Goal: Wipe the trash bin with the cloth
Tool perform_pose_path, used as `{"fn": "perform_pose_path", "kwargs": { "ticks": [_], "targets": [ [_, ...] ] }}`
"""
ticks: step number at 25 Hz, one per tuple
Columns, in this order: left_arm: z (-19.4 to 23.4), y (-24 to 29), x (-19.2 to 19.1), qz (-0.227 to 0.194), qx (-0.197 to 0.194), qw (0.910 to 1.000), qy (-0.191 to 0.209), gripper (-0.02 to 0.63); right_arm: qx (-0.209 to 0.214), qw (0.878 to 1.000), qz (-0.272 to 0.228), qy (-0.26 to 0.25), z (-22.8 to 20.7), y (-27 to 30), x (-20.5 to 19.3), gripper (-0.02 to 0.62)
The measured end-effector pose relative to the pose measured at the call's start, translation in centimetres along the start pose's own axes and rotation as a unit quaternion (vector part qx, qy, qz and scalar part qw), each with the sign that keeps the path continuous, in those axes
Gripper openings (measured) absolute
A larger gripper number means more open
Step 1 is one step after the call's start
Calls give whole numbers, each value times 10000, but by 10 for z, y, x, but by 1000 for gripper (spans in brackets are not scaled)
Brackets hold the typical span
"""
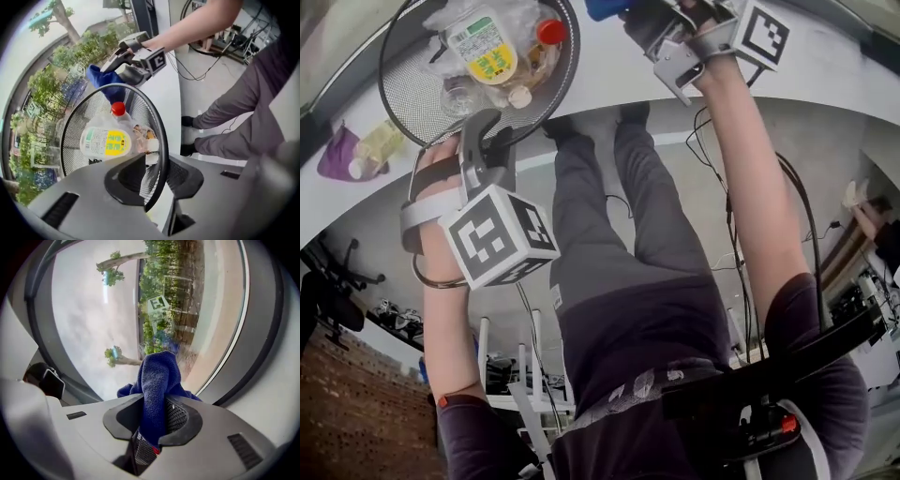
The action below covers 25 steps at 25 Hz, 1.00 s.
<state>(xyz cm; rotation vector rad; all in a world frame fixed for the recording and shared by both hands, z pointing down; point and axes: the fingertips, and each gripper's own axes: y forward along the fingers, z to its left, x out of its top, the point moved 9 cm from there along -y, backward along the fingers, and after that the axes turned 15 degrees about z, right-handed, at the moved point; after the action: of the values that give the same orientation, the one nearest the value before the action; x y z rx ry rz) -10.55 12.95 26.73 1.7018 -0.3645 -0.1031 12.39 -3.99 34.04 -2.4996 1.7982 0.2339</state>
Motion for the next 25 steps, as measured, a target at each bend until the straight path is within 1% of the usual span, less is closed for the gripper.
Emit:
{"fn": "perform_pose_path", "kwargs": {
  "ticks": [2,5,6,8,9,10,12,13,14,15,17,19,20,21,22,23,24,25],
  "targets": [
    [-2,-3,4,-78,-82,9998,-185,95,143,9995,241,127,0,14,-6,95],
    [-3,-7,15,-159,-259,9975,-638,86,279,9946,821,577,-5,28,-42,94],
    [-2,-6,18,-173,-281,9967,-742,78,313,9926,897,761,-7,29,-56,94],
    [1,-5,22,-191,-312,9948,-951,77,379,9895,846,1105,-12,23,-84,94],
    [3,-5,23,-204,-315,9934,-1080,77,404,9878,899,1207,-13,21,-99,94],
    [5,-7,25,-241,-335,9915,-1234,77,414,9854,1112,1220,-13,20,-117,94],
    [7,-12,35,-383,-447,9865,-1526,69,391,9760,1848,1080,-7,26,-158,94],
    [7,-14,41,-449,-502,9847,-1606,61,345,9710,2121,1046,-4,29,-174,94],
    [7,-16,47,-499,-545,9835,-1653,44,290,9683,2226,1090,-5,29,-184,94],
    [8,-17,52,-542,-583,9822,-1700,38,253,9678,2212,1178,-6,28,-189,94],
    [9,-18,56,-625,-654,9789,-1832,38,212,9668,2220,1247,-7,27,-190,94],
    [8,-19,56,-662,-689,9766,-1925,38,111,9625,2423,1219,-6,24,-188,95],
    [7,-19,55,-669,-707,9762,-1939,38,-14,9617,2473,1179,-7,18,-183,95],
    [7,-20,54,-685,-726,9759,-1942,38,-234,9642,2420,1060,-9,9,-173,95],
    [6,-20,54,-713,-733,9756,-1945,38,-559,9691,2258,824,-12,-4,-157,95],
    [6,-19,53,-751,-726,9752,-1952,38,-967,9729,2045,480,-16,-17,-137,95],
    [6,-19,52,-794,-712,9746,-1968,40,-1419,9719,1876,88,-20,-28,-118,95],
    [6,-19,50,-837,-700,9738,-1997,40,-1889,9646,1820,-277,-25,-38,-102,95]
  ]
}}
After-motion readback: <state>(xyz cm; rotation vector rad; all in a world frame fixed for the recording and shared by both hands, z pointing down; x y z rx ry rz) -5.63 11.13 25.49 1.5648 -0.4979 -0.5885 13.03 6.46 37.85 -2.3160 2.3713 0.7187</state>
